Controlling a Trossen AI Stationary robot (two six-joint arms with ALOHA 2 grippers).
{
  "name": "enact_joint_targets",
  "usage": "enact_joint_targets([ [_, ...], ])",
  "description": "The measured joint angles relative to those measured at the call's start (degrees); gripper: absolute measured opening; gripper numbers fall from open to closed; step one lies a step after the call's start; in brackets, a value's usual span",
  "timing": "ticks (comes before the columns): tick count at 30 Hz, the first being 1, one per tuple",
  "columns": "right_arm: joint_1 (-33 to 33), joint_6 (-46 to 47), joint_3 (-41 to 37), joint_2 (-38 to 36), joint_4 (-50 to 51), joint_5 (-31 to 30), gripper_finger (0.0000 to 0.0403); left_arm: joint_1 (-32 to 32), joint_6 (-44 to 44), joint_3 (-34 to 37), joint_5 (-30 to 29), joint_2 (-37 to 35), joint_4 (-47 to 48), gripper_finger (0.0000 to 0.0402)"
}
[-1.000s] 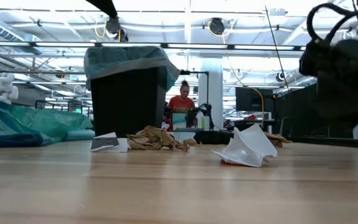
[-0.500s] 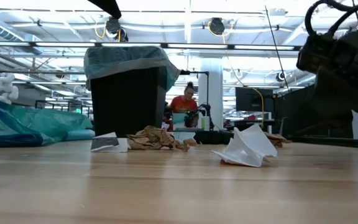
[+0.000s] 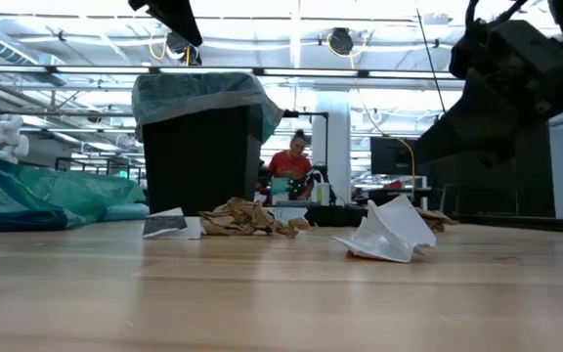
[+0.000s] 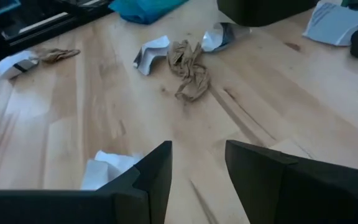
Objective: Place trash/remove bag and relplace
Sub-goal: Put the white cardboard into the trash bin
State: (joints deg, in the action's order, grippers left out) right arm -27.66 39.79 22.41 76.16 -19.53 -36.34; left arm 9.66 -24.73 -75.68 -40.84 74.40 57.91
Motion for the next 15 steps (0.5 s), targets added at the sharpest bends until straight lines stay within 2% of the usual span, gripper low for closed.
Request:
enact_joint_targets([
  [4, 0.66, 0.00, 0.00, 0.00, -0.55, 0.04, 0.0141, -0.60, 3.35, 0.02, 1.67, 1.08, -1.24, 0.0008],
  [7, 0.99, 0.00, 0.00, 0.00, -3.94, 0.11, 0.0141, -0.70, 6.95, 0.04, 3.83, 1.32, -1.46, 0.0008],
  [11, 1.81, -0.96, 0.00, 0.00, -8.67, 0.24, 0.0141, -1.48, 7.52, 0.04, 6.97, 1.28, -2.01, 0.0008],
  [15, 3.57, 0.19, 0.00, 0.02, -12.59, 0.61, 0.0141, -5.17, 7.32, 0.22, 18.66, 1.26, -4.03, 0.0008],
])
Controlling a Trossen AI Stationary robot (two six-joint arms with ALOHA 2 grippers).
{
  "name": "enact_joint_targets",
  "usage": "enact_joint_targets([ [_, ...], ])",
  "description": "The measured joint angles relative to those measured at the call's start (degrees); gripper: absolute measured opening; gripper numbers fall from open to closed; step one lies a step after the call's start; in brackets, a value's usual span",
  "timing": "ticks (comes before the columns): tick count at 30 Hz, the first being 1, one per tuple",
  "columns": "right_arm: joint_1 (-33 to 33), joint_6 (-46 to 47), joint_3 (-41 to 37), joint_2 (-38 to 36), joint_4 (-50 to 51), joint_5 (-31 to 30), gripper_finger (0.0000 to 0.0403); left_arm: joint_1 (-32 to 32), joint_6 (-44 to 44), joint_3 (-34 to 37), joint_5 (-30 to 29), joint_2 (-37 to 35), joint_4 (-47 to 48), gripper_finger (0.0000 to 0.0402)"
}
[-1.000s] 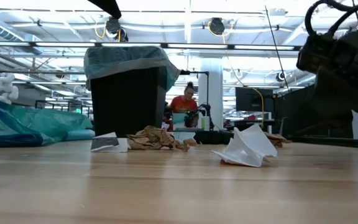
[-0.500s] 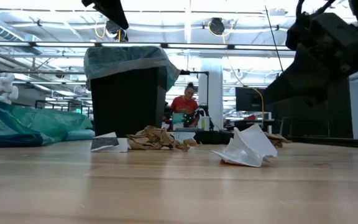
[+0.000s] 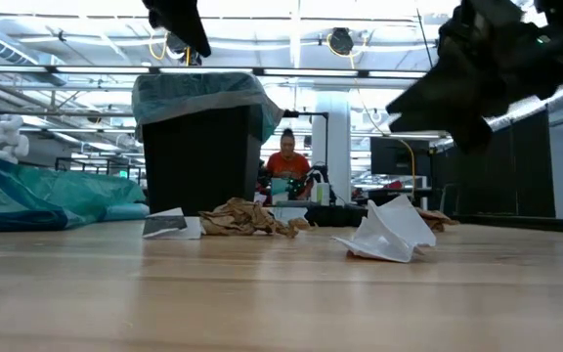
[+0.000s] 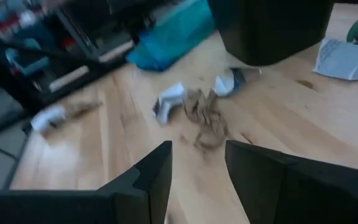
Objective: Place trash/remove bag and relplace
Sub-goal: Put the white cardboard into the trash bin
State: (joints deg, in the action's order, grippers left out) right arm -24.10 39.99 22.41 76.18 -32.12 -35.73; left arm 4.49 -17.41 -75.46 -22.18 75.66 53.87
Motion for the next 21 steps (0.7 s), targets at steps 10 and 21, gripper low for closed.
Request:
enact_joint_targets([
  [10, 4.50, 14.32, 4.07, -1.18, -6.67, 10.47, 0.0141, -3.85, -5.29, 0.90, 11.91, 0.00, -1.99, 0.0008],
  [21, 11.13, 7.20, 23.45, -11.76, 31.07, 16.66, 0.0141, -3.74, -6.32, 0.90, 12.60, 0.00, -2.06, 0.0008],
])
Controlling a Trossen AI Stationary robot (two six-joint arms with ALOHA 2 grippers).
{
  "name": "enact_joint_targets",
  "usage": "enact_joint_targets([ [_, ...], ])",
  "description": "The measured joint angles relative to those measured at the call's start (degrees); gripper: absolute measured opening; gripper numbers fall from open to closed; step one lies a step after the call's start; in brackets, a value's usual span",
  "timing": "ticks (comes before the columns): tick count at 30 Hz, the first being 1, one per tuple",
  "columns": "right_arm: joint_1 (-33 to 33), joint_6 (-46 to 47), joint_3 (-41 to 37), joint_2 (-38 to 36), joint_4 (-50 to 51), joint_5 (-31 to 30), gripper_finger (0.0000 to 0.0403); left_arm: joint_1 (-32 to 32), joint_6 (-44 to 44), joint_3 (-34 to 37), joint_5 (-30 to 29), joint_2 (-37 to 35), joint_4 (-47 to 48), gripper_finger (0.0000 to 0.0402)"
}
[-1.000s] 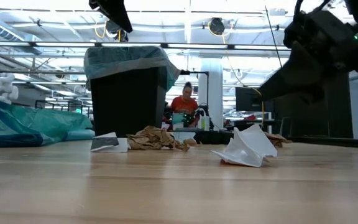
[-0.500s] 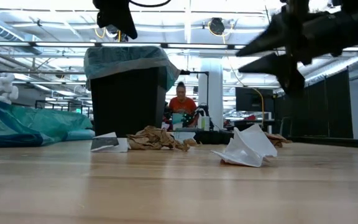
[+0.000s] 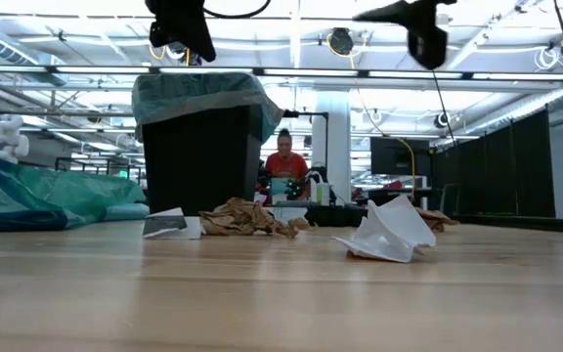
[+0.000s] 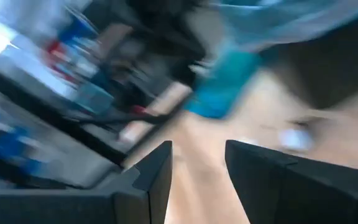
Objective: Place trash/remove bag and relplace
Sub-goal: Put the white cardboard into the trash bin
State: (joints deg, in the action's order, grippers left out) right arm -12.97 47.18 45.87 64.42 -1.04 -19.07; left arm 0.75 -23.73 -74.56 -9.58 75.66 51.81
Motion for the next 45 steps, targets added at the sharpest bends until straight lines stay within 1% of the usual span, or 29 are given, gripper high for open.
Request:
enact_joint_targets([
  [3, 2.69, -1.22, 6.30, -2.20, 19.29, 0.00, 0.0141, 0.02, 1.18, 0.00, -0.11, 0.62, -0.69, 0.0008],
  [4, 3.47, -2.47, 7.98, -2.73, 23.96, 0.01, 0.0141, 0.03, 0.60, 0.00, -0.11, 0.88, -0.88, 0.0008],
  [6, 4.88, -5.19, 10.61, -3.93, 30.61, 0.98, 0.0141, 0.00, -2.12, 0.00, 0.40, 1.65, -1.46, 0.0009],
  [8, 6.16, -7.84, 12.07, -5.12, 34.10, 2.75, 0.0141, 0.00, -4.76, 0.00, 3.36, 2.54, -2.88, 0.0016],
  [9, 6.64, -9.32, 12.41, -5.74, 34.74, 3.40, 0.0141, 0.00, -6.44, -0.02, 4.75, 3.17, -3.66, 0.0023],
  [12, 7.67, -15.07, 12.48, -7.56, 36.74, 4.58, 0.0141, 0.09, -12.83, -0.02, 5.32, 5.44, -4.30, 0.0058],
  [15, 9.12, -20.53, 12.48, -8.96, 40.72, 4.99, 0.0141, 0.20, -21.26, -0.02, 3.74, 8.65, -4.98, 0.0108],
  [17, 10.61, -22.48, 12.48, -9.63, 43.42, 7.36, 0.0141, 0.47, -28.08, -0.02, 2.68, 11.48, -5.29, 0.0145],
  [19, 11.98, -24.59, 12.48, -10.26, 45.77, 9.83, 0.0141, 0.50, -31.37, -0.02, 2.93, 14.70, -7.06, 0.0179],
  [21, 12.91, -26.53, 12.48, -10.75, 48.04, 10.49, 0.0141, 0.50, -33.79, -0.06, 5.38, 17.68, -8.77, 0.0206],
  [23, 13.44, -27.87, 12.48, -11.19, 49.97, 10.49, 0.0141, 0.91, -38.66, -0.13, 8.17, 20.29, -10.64, 0.0224],
  [27, 13.83, -31.35, 12.46, -11.87, 51.41, 10.54, 0.0141, 2.92, -45.91, -0.11, 9.02, 24.80, -12.26, 0.0234],
  [31, 13.81, -33.14, 12.46, -11.93, 51.63, 11.80, 0.0141, 5.33, -52.90, -0.11, 8.87, 25.62, -11.71, 0.0234],
  [33, 13.81, -33.16, 12.46, -11.93, 51.62, 12.00, 0.0141, 6.80, -55.57, -0.11, 7.38, 25.62, -11.42, 0.0235],
  [37, 13.81, -33.16, 12.46, -11.93, 51.57, 11.77, 0.0141, 9.01, -61.61, -0.12, 5.36, 24.98, -4.24, 0.0235],
  [40, 13.81, -33.15, 12.46, -11.90, 51.30, 11.71, 0.0141, 10.04, -63.78, -0.11, 5.02, 25.07, 2.51, 0.0235],
  [42, 13.81, -32.88, 12.46, -11.83, 50.77, 11.71, 0.0141, 10.30, -64.05, -0.11, 4.77, 25.07, 4.37, 0.0235],
  [45, 13.81, -31.99, 12.46, -11.76, 49.55, 11.67, 0.0141, 9.98, -63.73, -0.11, 3.72, 25.07, 4.38, 0.0235],
])
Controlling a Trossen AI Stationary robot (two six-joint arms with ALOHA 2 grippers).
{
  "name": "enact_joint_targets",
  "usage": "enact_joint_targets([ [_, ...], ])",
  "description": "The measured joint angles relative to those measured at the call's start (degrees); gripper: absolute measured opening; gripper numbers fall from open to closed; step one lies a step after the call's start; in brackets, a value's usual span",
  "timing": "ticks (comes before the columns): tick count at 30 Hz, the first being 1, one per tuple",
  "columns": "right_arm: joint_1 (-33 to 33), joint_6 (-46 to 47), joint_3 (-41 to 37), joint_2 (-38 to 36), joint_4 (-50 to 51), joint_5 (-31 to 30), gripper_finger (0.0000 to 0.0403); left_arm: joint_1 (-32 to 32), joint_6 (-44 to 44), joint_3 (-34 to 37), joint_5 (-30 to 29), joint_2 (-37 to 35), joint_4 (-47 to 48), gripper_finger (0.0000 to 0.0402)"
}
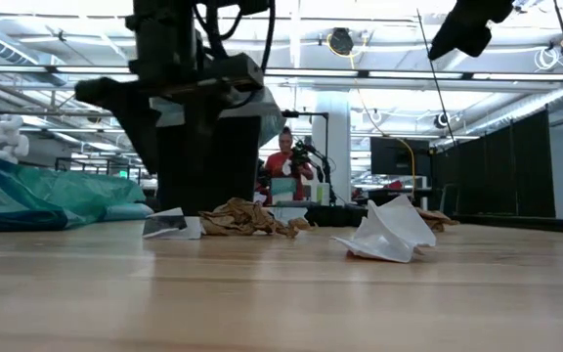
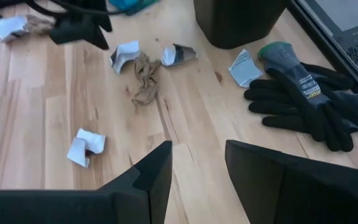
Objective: Place trash/remove bag and relplace
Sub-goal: Put the white cardboard into the trash bin
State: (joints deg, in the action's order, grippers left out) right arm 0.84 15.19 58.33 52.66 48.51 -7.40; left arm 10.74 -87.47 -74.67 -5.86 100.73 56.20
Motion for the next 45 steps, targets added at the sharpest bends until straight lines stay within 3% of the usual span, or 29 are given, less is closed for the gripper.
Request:
enact_joint_targets([
  [7, 0.00, 2.51, 0.00, 0.00, -3.05, -0.07, 0.0141, -2.07, 1.35, 0.00, -1.03, 2.62, -0.33, 0.0235],
  [19, -0.07, 5.14, -0.02, 0.02, -3.46, 0.15, 0.0141, -3.03, 3.73, -0.17, 7.13, 15.09, -7.28, 0.0231],
  [22, -0.09, 5.14, -0.02, 0.02, -3.45, 0.23, 0.0141, -2.45, 6.02, -0.38, 10.67, 16.96, -10.49, 0.0196],
  [25, -0.09, 5.10, -0.02, 0.02, -3.43, 0.24, 0.0141, -0.83, 5.38, -0.44, 10.59, 17.24, -12.59, 0.0118],
  [27, -0.14, 5.06, -0.02, 0.02, -3.38, 0.26, 0.0141, -0.28, 5.60, -0.42, 10.63, 16.81, -13.57, 0.0052],
  [29, -0.17, 4.89, -0.02, 0.02, -3.41, 0.24, 0.0141, 0.17, 5.51, -0.52, 10.31, 15.73, -13.44, 0.0015],
  [35, -0.20, 4.27, -0.04, 0.02, -3.44, 0.08, 0.0141, 0.85, 5.86, -1.32, 8.85, 11.06, -7.02, 0.0004],
  [45, -0.20, 3.83, -0.04, 0.74, -3.74, -0.04, 0.0141, 1.85, 5.45, -5.96, -0.15, -3.56, 5.87, 0.0001],
])
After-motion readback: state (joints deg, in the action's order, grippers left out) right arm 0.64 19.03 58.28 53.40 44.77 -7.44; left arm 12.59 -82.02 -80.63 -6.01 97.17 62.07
